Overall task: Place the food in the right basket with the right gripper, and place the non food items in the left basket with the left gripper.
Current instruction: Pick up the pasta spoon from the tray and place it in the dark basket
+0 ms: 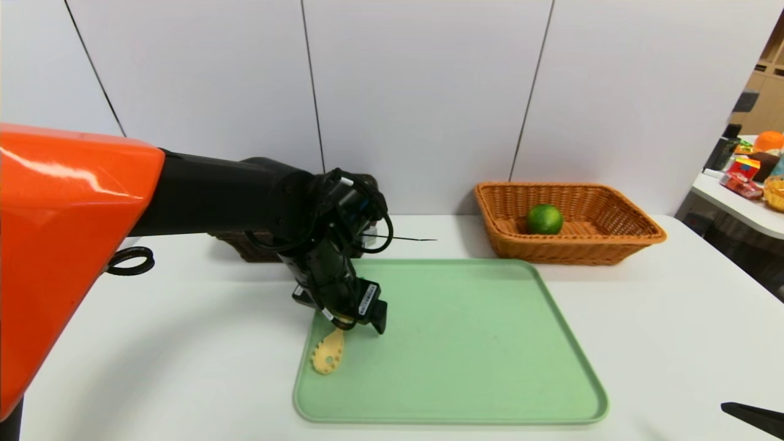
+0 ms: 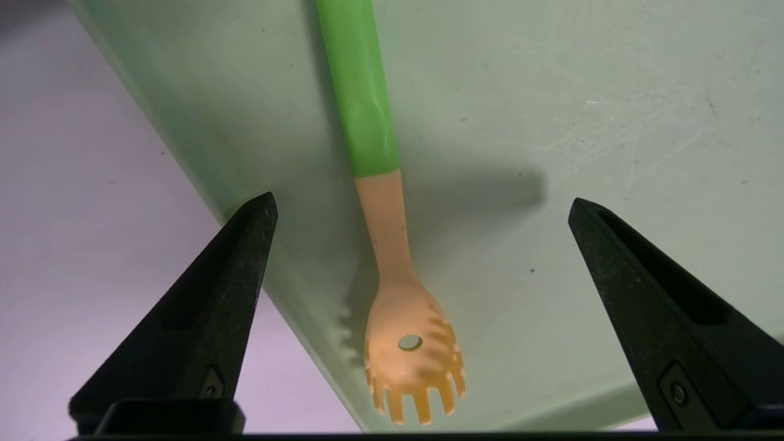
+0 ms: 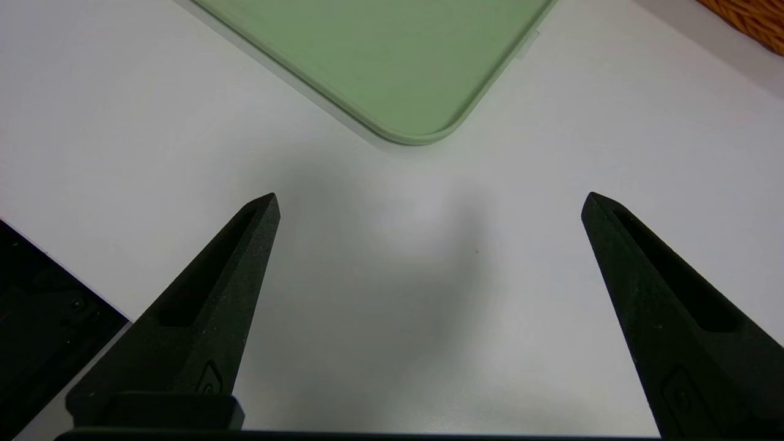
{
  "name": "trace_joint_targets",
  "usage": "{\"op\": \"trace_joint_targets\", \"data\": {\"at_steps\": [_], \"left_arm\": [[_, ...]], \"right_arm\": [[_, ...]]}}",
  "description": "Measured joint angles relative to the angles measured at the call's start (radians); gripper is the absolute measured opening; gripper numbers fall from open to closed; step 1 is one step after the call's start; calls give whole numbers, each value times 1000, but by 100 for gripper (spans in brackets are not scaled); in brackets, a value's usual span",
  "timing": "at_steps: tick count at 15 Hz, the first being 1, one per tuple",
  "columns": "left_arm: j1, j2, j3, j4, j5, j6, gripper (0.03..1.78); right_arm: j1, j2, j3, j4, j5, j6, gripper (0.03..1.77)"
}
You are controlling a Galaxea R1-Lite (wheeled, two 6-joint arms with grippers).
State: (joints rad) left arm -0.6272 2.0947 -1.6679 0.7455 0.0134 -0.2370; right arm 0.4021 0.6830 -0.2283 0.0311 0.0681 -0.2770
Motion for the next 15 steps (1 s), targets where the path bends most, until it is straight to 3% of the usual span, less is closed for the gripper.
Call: {"op": "trace_joint_targets", "data": {"at_steps": [10,12,15], "left_arm": [[1,20,-3,0,2,5,168],[3,21,-2,0,3,6,133],[1,23,1,4,3,11,94]], "right_arm": [[0,5,1,0,0,-1,170],[0,6,0,-1,0,-2,170],[0,8,0,0,1,-2,170]]}}
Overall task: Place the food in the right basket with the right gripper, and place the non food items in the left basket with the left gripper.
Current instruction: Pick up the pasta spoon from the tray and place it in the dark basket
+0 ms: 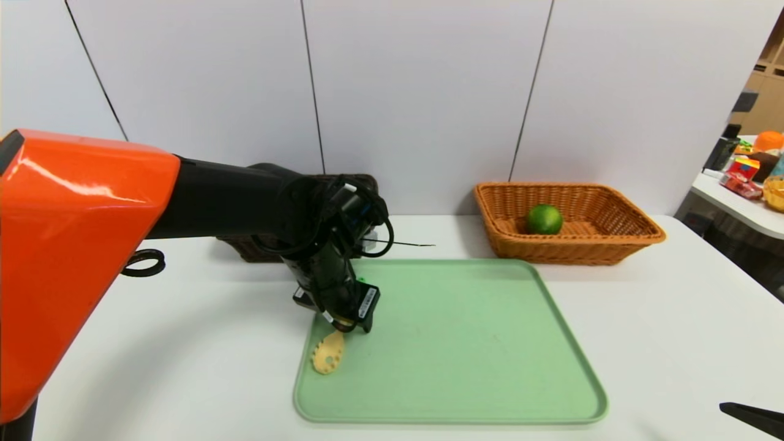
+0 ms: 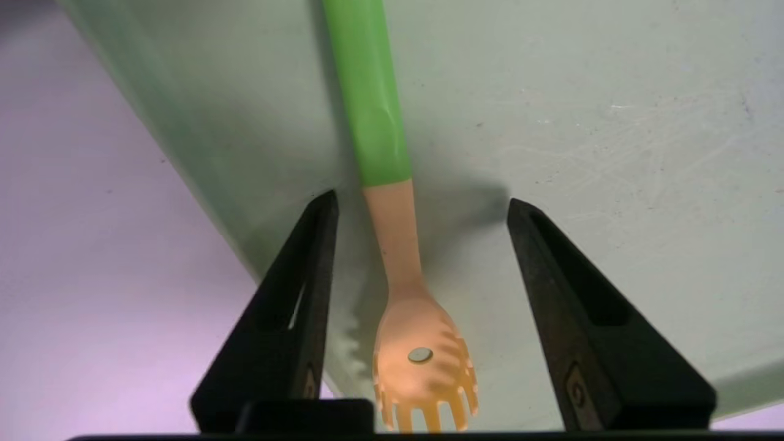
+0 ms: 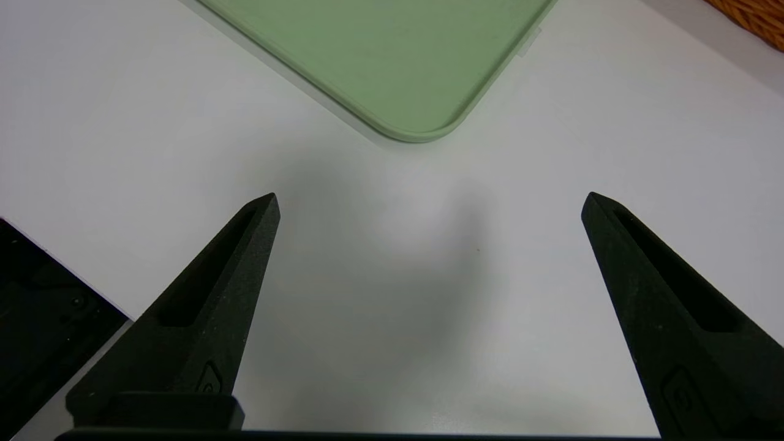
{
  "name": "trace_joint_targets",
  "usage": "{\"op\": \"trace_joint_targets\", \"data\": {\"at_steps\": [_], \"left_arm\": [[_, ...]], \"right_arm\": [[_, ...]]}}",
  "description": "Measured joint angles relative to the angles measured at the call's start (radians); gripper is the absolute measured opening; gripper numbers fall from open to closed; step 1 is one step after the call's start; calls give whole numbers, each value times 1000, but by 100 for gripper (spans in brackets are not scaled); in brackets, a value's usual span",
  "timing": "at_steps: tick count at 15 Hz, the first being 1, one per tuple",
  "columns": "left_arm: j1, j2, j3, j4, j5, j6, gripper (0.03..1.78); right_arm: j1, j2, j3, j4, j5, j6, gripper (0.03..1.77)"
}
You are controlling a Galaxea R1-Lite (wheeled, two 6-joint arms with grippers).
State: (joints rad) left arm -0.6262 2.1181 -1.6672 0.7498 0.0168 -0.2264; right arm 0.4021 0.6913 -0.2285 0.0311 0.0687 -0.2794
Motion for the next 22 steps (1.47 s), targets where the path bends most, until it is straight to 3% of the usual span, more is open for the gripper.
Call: {"op": "trace_joint_targets", "data": {"at_steps": [2,3,4,11,15,19,22], "left_arm": [[1,0,0,1,0,-1,74],[0,0,0,3,-1,-1,32],[0,1,-1,3,-2,-1,6],[1,-24,-3,1,8,7,6],[-1,-123,2,-1,11,69,6],[-1,-285,50,-6,12,226,6],[33,-409,96,-8,-5,464,6]], "right_arm": [[0,2,0,-1,0,1,170],[0,5,0,-2,0,1,170],[0,6,0,-1,0,1,170],[4,34,0,-11,0,-1,170],[7,55,-3,-13,1,-2,170],[7,77,-5,-14,1,-5,170],[13,92,-14,-15,1,-8,170]]}}
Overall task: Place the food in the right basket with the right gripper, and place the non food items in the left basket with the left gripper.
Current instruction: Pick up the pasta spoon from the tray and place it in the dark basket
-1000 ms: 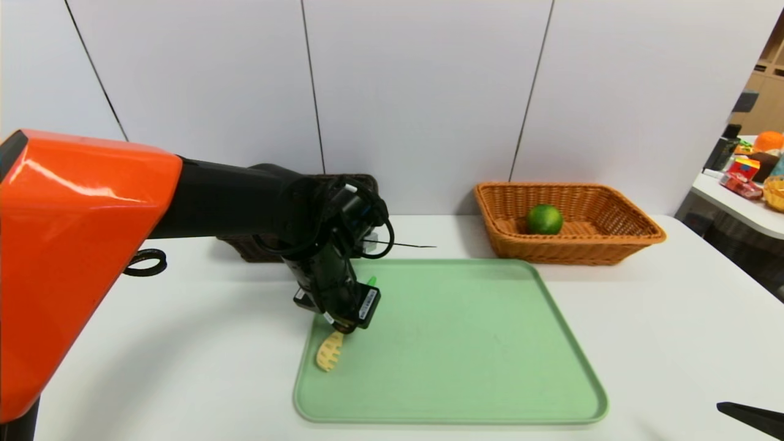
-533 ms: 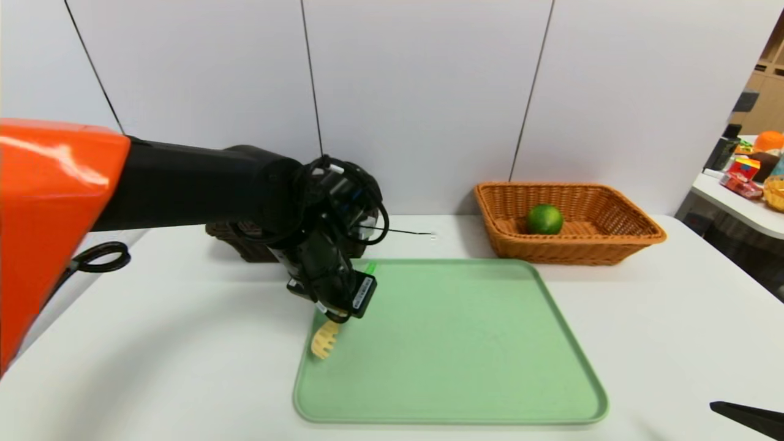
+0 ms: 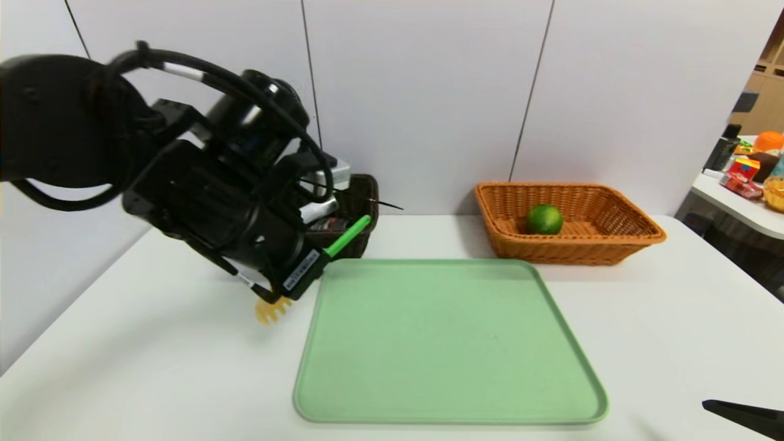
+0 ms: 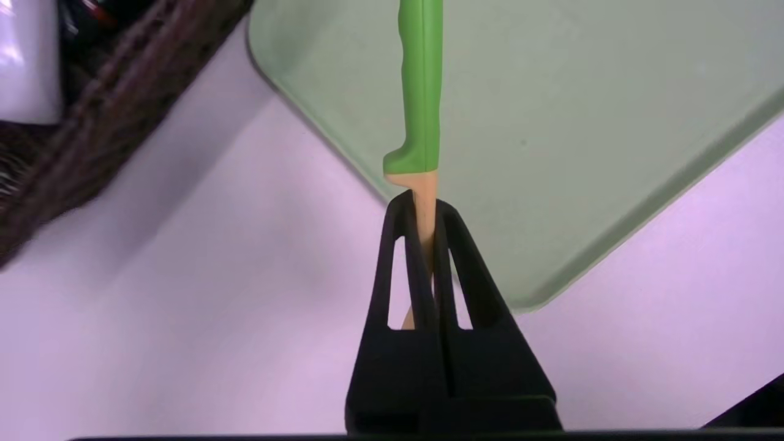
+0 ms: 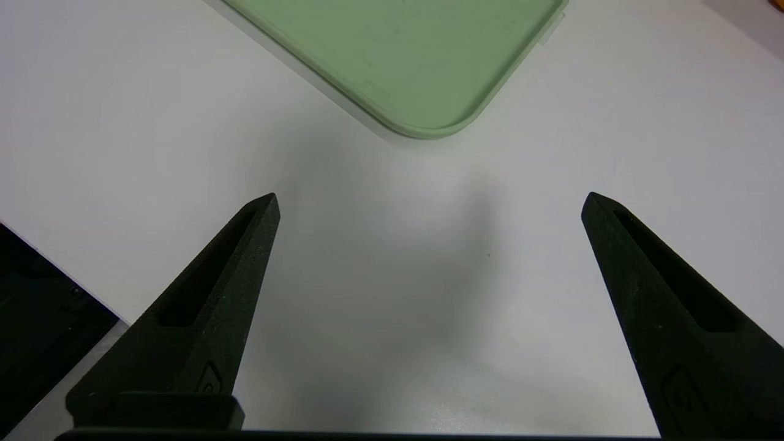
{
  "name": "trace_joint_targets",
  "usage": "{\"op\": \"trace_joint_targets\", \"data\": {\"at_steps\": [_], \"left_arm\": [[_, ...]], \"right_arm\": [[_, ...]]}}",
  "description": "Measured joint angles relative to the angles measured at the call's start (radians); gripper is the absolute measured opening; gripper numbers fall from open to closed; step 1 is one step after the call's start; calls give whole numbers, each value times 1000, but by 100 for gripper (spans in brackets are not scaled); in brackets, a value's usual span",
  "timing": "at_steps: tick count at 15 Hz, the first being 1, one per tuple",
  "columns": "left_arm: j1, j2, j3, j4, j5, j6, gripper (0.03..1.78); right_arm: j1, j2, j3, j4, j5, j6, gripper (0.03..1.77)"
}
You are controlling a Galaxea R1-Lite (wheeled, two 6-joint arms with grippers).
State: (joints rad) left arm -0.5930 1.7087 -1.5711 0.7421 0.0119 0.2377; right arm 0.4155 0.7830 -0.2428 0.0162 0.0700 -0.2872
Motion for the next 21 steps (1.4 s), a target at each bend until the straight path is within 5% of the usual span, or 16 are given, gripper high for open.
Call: {"op": "trace_joint_targets", "data": {"at_steps": [6,11,21], "left_arm": [[184,-65,-87,4,-147,526,6],[262,37,-203,1,-196,759,6],[328,254,-393,-14,-246,918,6]], "right_arm": [[3,9,-12,0,0,-2,170],[3,3,-11,0,-2,-1,170],[3,6,-16,0,-1,1,170]]}}
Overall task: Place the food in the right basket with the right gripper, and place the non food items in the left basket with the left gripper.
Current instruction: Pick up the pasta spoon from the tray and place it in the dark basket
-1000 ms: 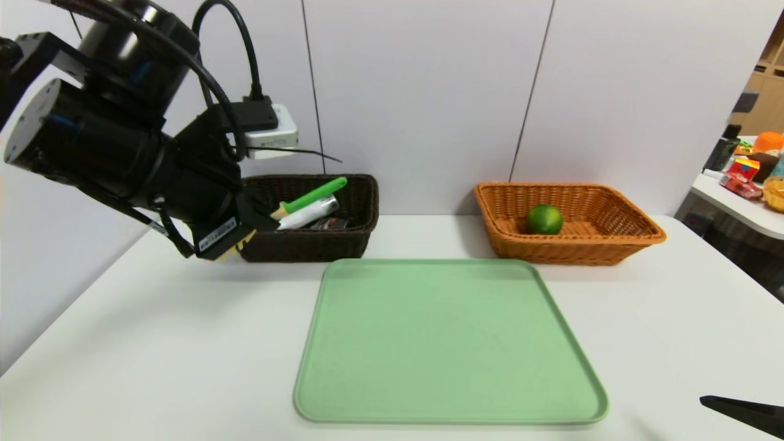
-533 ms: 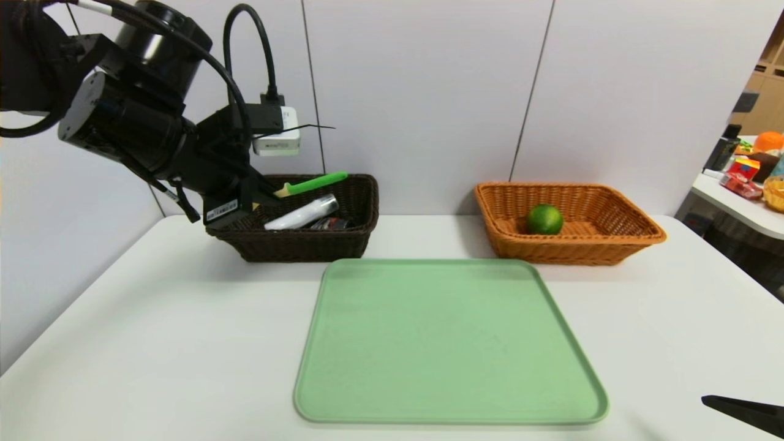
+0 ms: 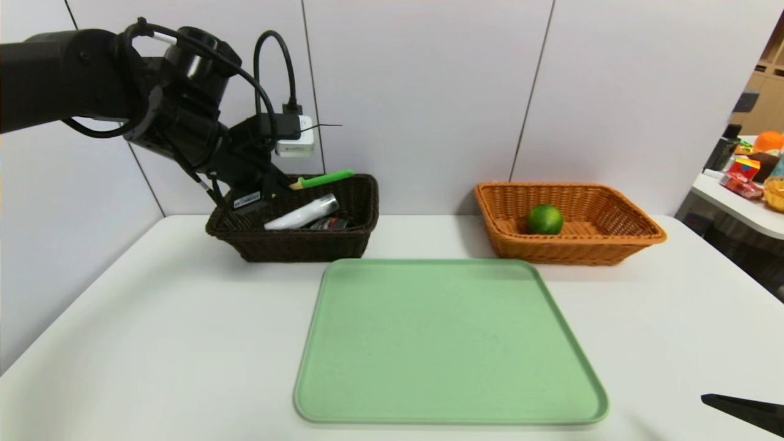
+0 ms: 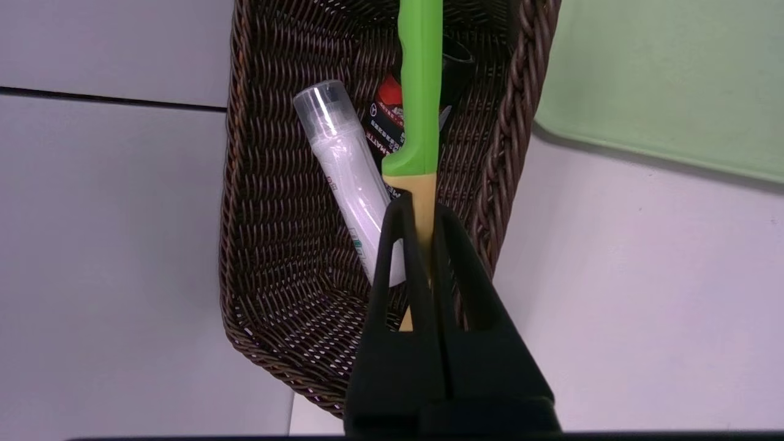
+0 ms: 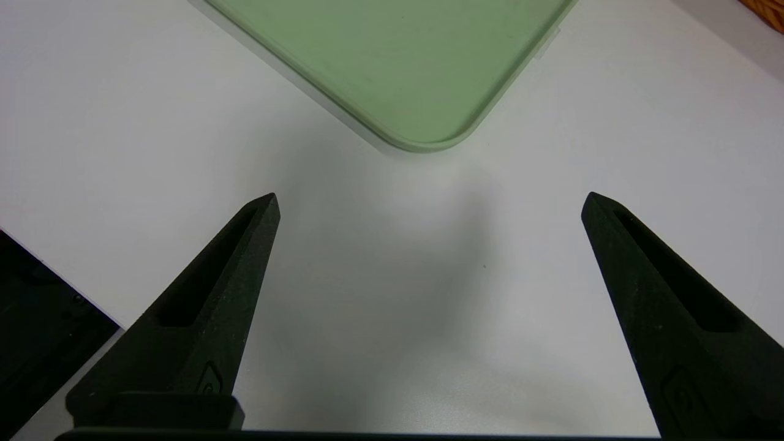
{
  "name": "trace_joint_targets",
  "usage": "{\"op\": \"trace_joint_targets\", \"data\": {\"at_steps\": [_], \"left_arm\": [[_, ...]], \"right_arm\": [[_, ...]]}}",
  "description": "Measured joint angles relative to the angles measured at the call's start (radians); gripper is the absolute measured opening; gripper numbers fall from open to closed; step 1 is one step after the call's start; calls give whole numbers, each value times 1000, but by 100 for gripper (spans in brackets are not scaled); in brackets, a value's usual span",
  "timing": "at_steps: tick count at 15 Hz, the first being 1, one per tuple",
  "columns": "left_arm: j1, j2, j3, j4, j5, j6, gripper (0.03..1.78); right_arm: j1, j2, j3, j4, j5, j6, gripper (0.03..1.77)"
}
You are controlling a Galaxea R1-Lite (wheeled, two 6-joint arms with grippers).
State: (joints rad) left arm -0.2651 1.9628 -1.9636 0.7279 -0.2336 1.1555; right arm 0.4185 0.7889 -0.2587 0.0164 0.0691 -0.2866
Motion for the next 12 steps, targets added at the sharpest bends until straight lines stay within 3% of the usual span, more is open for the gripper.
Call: {"op": "trace_joint_targets", "data": {"at_steps": [3,12], "left_arm": [[1,36,-5,-7,0,14,6],[31,172,-6,-185,0,53,6]], "right_arm": [[0,4,0,0,0,1,170],[-4,8,7,0,0,4,170]]}}
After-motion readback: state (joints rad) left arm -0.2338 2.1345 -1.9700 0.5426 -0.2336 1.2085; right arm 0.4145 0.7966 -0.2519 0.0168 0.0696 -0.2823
